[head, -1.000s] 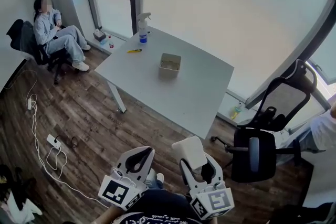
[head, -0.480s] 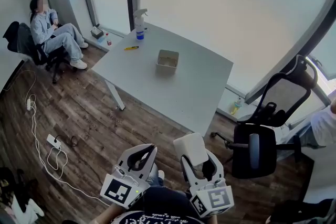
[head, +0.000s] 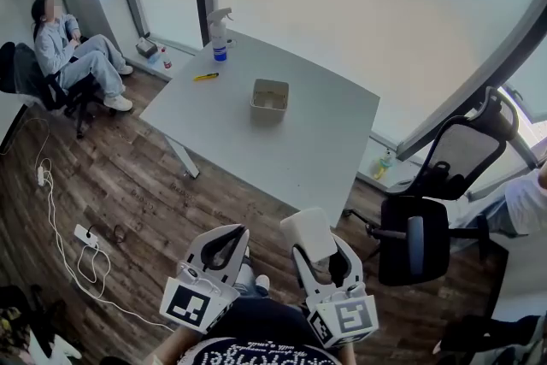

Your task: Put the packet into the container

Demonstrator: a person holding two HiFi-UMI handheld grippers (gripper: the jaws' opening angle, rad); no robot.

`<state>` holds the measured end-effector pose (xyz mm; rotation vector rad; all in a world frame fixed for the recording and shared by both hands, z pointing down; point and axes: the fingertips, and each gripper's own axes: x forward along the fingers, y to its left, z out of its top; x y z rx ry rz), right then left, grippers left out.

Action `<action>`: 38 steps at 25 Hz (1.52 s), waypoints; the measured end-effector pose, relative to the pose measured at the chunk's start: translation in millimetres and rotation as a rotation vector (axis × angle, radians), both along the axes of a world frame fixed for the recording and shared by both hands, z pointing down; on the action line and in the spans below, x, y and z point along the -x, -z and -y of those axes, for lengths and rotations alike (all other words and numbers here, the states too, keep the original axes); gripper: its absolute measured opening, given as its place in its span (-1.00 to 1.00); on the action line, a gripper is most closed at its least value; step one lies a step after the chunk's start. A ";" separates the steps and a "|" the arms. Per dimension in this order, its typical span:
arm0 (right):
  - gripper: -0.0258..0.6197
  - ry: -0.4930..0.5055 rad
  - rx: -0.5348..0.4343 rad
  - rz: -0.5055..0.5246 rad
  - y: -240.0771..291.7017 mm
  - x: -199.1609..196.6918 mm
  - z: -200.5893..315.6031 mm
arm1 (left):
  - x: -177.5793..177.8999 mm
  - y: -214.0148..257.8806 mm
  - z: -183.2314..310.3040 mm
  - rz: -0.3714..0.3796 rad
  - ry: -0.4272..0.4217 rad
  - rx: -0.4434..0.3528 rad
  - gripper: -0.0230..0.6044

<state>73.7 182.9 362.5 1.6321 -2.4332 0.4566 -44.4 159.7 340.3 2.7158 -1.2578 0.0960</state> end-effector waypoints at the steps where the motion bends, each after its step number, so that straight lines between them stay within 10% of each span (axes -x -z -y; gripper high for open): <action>1: -0.07 -0.005 0.000 0.001 1.2 1.3 6.7 | 2.2 0.8 6.9 -0.002 -0.002 0.005 -0.90; 38: -0.09 -0.156 -0.036 0.050 12.3 39.8 95.4 | 63.9 2.0 102.4 0.002 -0.067 -0.008 -0.90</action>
